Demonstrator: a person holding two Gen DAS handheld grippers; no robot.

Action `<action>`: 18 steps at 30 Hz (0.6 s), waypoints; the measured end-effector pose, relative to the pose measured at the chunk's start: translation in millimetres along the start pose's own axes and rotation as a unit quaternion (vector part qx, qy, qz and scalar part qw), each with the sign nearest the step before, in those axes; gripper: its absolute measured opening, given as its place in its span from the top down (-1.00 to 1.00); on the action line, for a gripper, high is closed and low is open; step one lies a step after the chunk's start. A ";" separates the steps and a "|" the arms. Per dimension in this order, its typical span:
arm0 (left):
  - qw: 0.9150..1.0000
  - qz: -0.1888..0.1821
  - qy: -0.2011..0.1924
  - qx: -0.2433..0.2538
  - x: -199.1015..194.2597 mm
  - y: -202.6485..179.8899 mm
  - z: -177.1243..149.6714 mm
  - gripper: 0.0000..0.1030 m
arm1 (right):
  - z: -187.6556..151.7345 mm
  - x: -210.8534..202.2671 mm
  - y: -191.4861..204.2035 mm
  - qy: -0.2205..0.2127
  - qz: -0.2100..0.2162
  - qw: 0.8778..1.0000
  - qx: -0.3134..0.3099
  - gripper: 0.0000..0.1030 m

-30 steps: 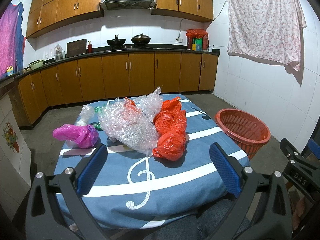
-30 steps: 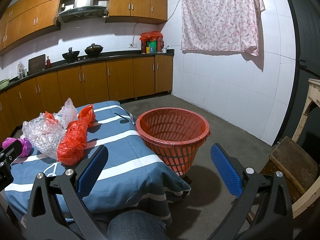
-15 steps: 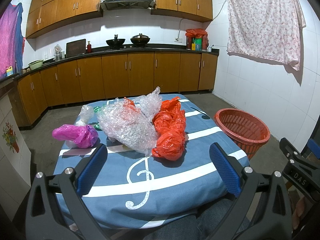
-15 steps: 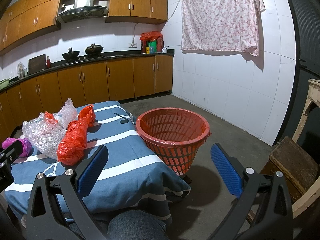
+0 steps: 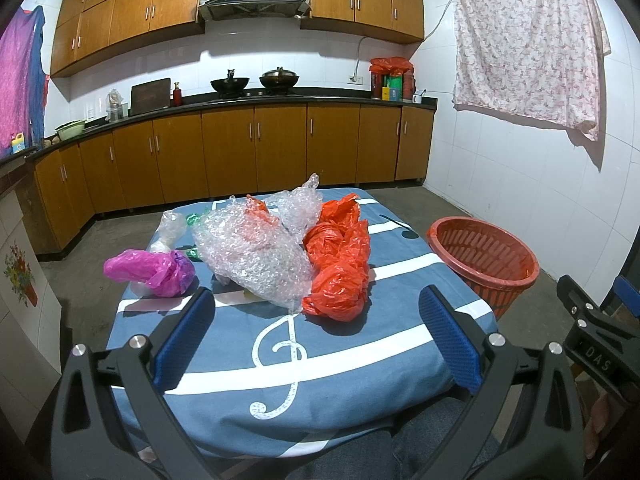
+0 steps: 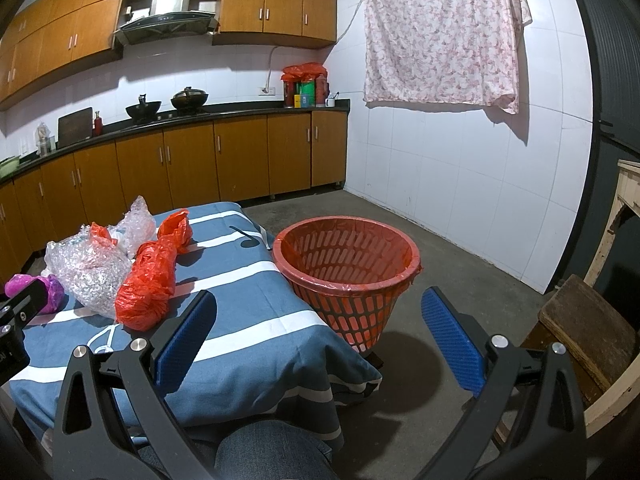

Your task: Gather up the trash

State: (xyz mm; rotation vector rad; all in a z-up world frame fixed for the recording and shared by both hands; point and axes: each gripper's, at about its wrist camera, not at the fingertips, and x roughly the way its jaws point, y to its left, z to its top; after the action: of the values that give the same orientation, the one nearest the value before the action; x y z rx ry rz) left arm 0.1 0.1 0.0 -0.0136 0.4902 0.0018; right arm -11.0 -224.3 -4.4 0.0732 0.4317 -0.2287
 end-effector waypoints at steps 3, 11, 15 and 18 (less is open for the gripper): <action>1.000 0.000 0.000 0.000 0.0 0.0 0.0 -0.93 | 0.1 0.1 0.2 0.000 0.000 1.000 0.000 -0.97; 1.000 0.000 0.000 0.000 0.0 0.0 0.0 -0.93 | -0.8 3.3 2.7 0.002 0.000 1.000 0.000 -0.97; 1.000 0.008 0.000 0.003 0.2 0.5 -1.0 -0.93 | -2.3 7.9 4.2 0.010 0.011 1.000 0.000 -0.97; 1.000 0.016 0.003 0.003 0.6 3.5 -3.5 -0.93 | -5.7 15.9 10.2 0.022 0.022 1.000 -0.004 -0.97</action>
State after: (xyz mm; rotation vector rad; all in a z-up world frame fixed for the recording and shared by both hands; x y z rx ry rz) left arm -1.0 3.5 -3.4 0.0000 0.4964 0.0323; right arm 3.1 -217.0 -16.0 0.0805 0.4747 -0.1825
